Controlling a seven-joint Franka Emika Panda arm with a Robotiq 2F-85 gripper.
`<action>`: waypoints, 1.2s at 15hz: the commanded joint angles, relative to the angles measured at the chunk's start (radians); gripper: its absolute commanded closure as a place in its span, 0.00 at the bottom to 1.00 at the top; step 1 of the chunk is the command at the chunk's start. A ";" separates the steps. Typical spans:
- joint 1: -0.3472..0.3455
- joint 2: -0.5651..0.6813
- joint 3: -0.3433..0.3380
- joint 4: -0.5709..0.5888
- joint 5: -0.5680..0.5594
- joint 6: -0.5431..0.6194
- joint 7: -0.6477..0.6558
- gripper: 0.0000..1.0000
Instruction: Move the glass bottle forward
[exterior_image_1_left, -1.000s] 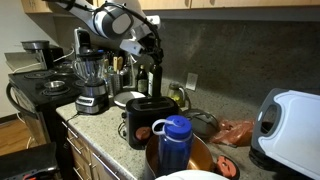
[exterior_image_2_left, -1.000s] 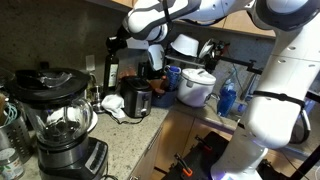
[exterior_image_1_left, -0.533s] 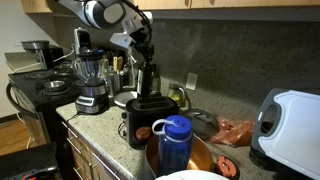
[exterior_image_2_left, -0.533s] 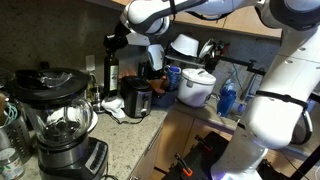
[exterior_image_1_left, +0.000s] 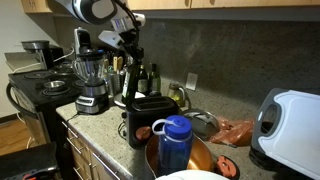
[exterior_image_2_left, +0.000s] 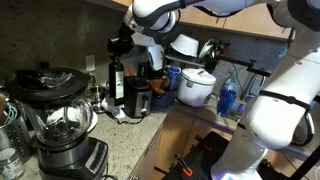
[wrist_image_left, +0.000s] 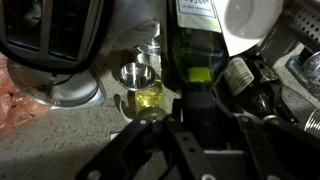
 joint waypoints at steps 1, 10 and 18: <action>0.012 -0.074 -0.002 -0.053 0.057 -0.026 -0.033 0.85; 0.049 -0.073 0.003 -0.130 0.130 -0.064 -0.119 0.85; 0.103 -0.108 0.025 -0.226 0.183 -0.019 -0.212 0.85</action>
